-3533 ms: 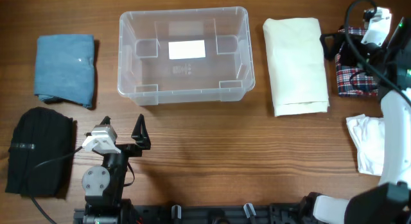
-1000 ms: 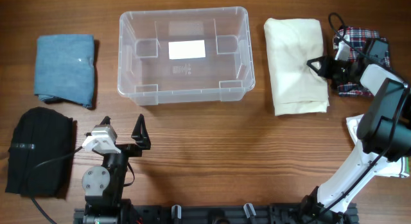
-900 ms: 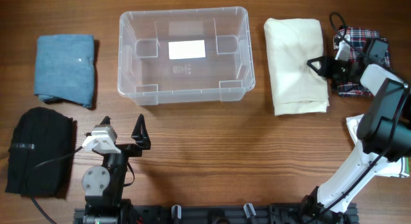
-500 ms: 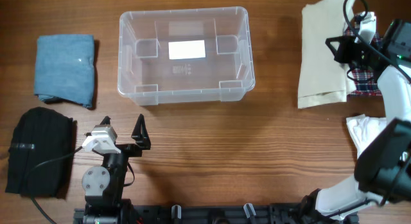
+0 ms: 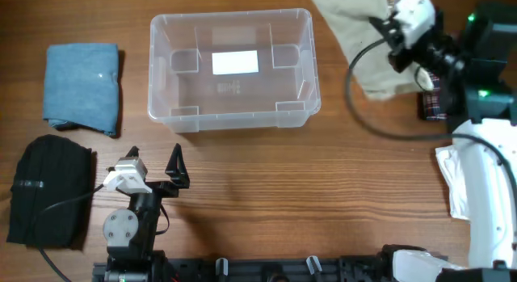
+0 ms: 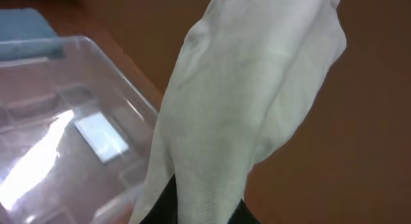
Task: Pack container
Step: 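Lift cream towel with right gripper and lower it into the clear box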
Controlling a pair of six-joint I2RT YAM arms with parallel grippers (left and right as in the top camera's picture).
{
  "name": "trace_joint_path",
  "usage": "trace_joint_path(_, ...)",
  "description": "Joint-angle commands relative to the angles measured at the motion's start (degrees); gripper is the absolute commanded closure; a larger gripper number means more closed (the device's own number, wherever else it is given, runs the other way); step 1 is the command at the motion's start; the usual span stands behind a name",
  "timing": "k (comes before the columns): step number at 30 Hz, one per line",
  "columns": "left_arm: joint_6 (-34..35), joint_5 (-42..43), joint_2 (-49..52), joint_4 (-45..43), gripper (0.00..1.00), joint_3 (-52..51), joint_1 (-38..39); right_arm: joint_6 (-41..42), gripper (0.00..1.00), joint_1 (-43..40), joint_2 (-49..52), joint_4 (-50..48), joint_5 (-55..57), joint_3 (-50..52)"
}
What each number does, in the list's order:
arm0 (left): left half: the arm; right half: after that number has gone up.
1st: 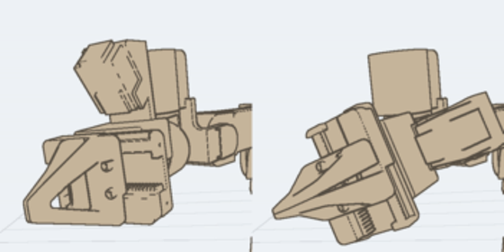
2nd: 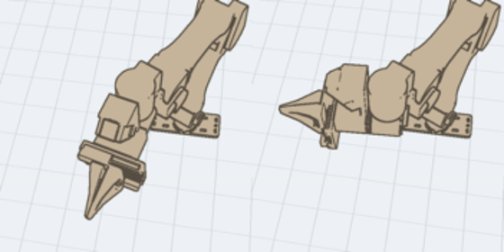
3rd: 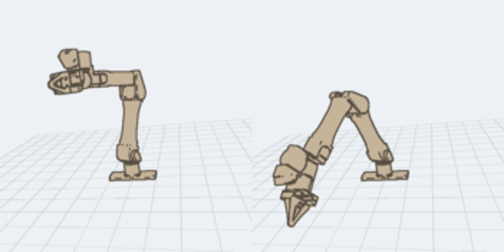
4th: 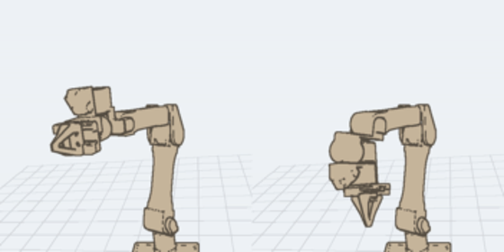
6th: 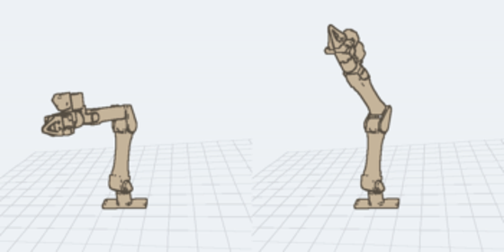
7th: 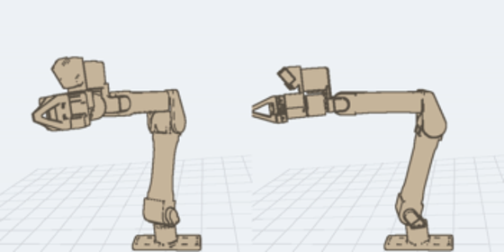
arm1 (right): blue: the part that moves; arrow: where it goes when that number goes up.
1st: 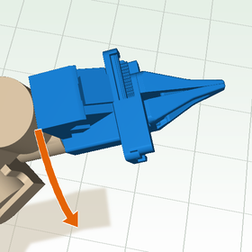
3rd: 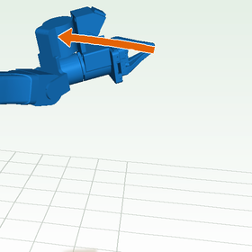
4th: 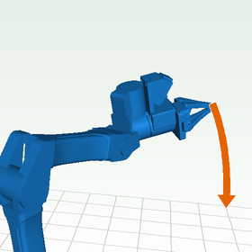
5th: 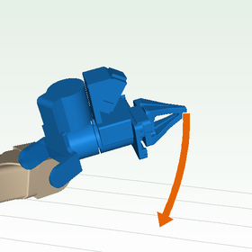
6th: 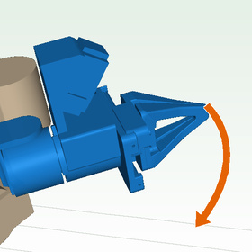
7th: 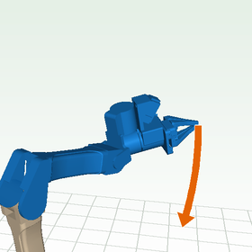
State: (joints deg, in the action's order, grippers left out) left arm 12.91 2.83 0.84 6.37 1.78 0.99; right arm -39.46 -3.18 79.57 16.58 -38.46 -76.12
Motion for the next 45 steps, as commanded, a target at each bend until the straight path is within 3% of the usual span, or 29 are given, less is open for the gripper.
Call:
trace_joint_path(1,-0.52,-0.55,-0.35,0.0,0.0,-0.39,-0.48,-9.51,0.96,8.5,-2.05,-3.13,-2.47,-0.17)
trace_joint_path(9,-0.52,-0.55,-0.35,0.0,0.0,-0.42,-0.48,-19.26,0.96,26.82,3.34,-11.72,3.23,-0.17)
trace_joint_path(13,-0.52,-0.55,-0.35,0.02,0.0,-0.42,-0.48,-21.09,0.96,29.83,11.28,-19.41,7.08,-0.17)
trace_joint_path(21,-0.52,-0.55,-0.35,0.02,0.0,-0.42,-0.48,-22.53,0.96,30.29,23.87,-37.09,13.68,-0.17)
trace_joint_path(24,-0.52,-0.55,-0.35,0.02,0.0,-0.42,-0.48,-26.77,0.96,30.34,27.17,-41.16,14.36,-0.17)
trace_joint_path(35,-0.52,-0.55,-0.35,0.0,0.0,-0.42,-0.48,-37.11,0.96,30.34,35.98,-46.84,19.65,-0.17)
trace_joint_path(45,-0.52,-0.55,-0.35,0.02,0.0,-0.42,-0.48,-41.55,0.95,30.34,40.98,-50.62,19.21,-0.17)
